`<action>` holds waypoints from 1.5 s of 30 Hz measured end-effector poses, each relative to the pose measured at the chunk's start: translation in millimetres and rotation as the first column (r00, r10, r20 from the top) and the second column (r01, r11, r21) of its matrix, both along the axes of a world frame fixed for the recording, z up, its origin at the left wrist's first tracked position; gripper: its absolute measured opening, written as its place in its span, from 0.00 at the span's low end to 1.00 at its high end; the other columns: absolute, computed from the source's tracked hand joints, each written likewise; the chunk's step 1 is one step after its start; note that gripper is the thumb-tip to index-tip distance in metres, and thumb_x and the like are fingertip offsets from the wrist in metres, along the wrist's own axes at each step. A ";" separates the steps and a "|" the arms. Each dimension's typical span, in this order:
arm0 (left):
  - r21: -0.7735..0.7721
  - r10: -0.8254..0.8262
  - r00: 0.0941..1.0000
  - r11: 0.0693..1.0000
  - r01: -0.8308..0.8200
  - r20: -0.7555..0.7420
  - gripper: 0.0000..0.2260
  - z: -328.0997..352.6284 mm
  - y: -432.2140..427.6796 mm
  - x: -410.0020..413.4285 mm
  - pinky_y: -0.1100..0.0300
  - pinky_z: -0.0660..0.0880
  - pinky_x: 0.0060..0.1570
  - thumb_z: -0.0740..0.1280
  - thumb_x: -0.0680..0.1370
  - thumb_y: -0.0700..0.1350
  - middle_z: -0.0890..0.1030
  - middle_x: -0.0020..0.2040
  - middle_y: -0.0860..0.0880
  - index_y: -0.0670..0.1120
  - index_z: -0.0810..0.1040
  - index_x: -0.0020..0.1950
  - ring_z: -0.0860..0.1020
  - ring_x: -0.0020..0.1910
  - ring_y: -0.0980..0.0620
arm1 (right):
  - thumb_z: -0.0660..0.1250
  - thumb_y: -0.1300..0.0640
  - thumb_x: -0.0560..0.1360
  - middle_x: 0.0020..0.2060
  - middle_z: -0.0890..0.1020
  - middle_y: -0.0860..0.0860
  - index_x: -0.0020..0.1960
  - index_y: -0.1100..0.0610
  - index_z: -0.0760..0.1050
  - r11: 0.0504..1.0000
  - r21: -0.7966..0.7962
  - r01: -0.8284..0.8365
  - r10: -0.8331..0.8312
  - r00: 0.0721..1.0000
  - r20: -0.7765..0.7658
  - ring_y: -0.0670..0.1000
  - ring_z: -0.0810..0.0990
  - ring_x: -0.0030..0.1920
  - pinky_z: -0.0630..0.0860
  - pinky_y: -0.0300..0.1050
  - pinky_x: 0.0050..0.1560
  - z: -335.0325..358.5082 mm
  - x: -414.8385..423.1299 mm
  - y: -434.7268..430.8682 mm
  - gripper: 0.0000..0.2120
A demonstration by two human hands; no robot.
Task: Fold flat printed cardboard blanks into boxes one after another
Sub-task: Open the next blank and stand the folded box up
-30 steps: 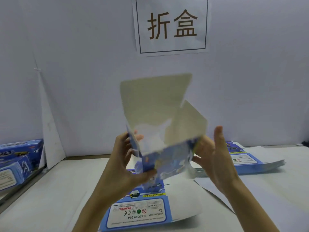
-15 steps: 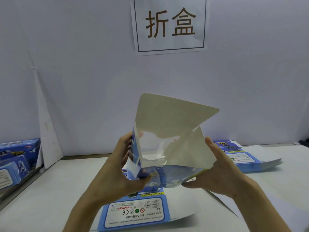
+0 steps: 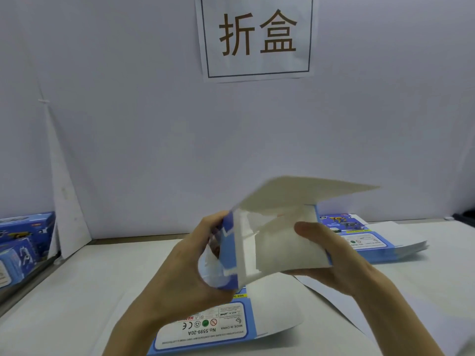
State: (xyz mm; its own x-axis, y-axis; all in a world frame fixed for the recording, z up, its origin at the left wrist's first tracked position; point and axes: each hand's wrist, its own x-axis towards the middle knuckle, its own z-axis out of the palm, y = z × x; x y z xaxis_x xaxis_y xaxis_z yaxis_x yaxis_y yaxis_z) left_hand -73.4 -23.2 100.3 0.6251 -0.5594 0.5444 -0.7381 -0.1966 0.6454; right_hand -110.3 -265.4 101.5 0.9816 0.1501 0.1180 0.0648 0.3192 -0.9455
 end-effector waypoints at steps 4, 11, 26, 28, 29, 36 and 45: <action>0.034 0.036 0.994 0.999 -0.040 0.100 0.37 2.1 -7.0 -2.2 0.76 0.73 0.45 0.77 0.61 0.56 0.73 0.59 0.70 0.76 0.60 0.61 0.76 0.58 0.64 | 0.69 0.58 0.72 0.40 0.83 0.54 0.50 0.55 0.79 0.952 -0.208 0.224 -0.237 0.971 -0.042 0.52 0.82 0.39 0.80 0.45 0.34 -5.5 7.6 3.0 0.07; 0.010 0.103 0.981 0.994 -0.106 0.164 0.37 -6.0 2.0 11.3 0.80 0.70 0.44 0.80 0.60 0.51 0.71 0.59 0.73 0.61 0.64 0.63 0.72 0.58 0.68 | 0.67 0.40 0.71 0.49 0.81 0.51 0.53 0.48 0.78 0.836 -0.527 0.152 -0.177 0.984 0.003 0.53 0.81 0.48 0.83 0.48 0.39 -1.8 2.0 2.8 0.16; -0.058 0.108 0.989 0.993 -0.103 0.096 0.39 -8.8 3.2 14.0 0.75 0.73 0.46 0.77 0.62 0.55 0.73 0.59 0.68 0.60 0.62 0.68 0.75 0.58 0.63 | 0.59 0.51 0.80 0.33 0.82 0.55 0.48 0.58 0.78 0.586 -0.733 0.345 -0.302 0.933 0.198 0.54 0.83 0.29 0.79 0.45 0.28 9.3 -4.9 9.0 0.13; -0.082 0.098 0.995 0.992 -0.097 0.003 0.40 -10.9 2.0 15.8 0.76 0.73 0.47 0.78 0.64 0.51 0.73 0.61 0.67 0.63 0.60 0.70 0.74 0.60 0.64 | 0.60 0.46 0.79 0.27 0.81 0.53 0.46 0.56 0.77 0.556 -0.756 0.345 -0.270 0.935 0.228 0.52 0.80 0.24 0.74 0.41 0.24 12.1 -8.7 11.1 0.15; -0.099 0.084 0.996 0.991 -0.088 -0.040 0.41 -11.5 0.4 16.6 0.77 0.71 0.47 0.77 0.64 0.50 0.72 0.62 0.68 0.65 0.59 0.71 0.72 0.62 0.67 | 0.60 0.45 0.79 0.26 0.80 0.52 0.45 0.56 0.77 0.543 -0.757 0.363 -0.273 0.929 0.249 0.50 0.78 0.23 0.72 0.40 0.23 14.0 -9.7 12.5 0.15; 0.029 -0.134 0.891 0.986 0.162 -0.434 0.45 -12.2 6.8 17.5 0.48 0.79 0.53 0.76 0.65 0.55 0.74 0.67 0.52 0.73 0.50 0.72 0.77 0.62 0.47 | 0.56 0.59 0.77 0.31 0.73 0.60 0.37 0.65 0.66 0.284 -0.768 0.574 -0.520 0.766 0.379 0.63 0.75 0.37 0.69 0.50 0.36 12.1 -0.7 19.9 0.13; -0.255 -0.229 0.827 0.961 0.108 -0.513 0.37 -13.3 -12.9 20.7 0.63 0.76 0.51 0.73 0.56 0.71 0.78 0.58 0.66 0.67 0.69 0.64 0.77 0.57 0.63 | 0.57 0.56 0.79 0.29 0.72 0.57 0.34 0.61 0.65 0.240 -0.773 0.587 -0.473 0.766 0.435 0.62 0.75 0.36 0.69 0.51 0.37 17.5 -7.6 28.0 0.16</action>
State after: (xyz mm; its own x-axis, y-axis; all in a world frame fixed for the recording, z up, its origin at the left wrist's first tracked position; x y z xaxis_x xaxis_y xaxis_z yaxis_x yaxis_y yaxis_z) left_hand -52.7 -36.1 87.0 0.7568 -0.5962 0.2680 -0.2757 0.0807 0.9579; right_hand -117.9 -237.5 119.0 0.8708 -0.3285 0.3657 -0.0098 -0.7553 -0.6553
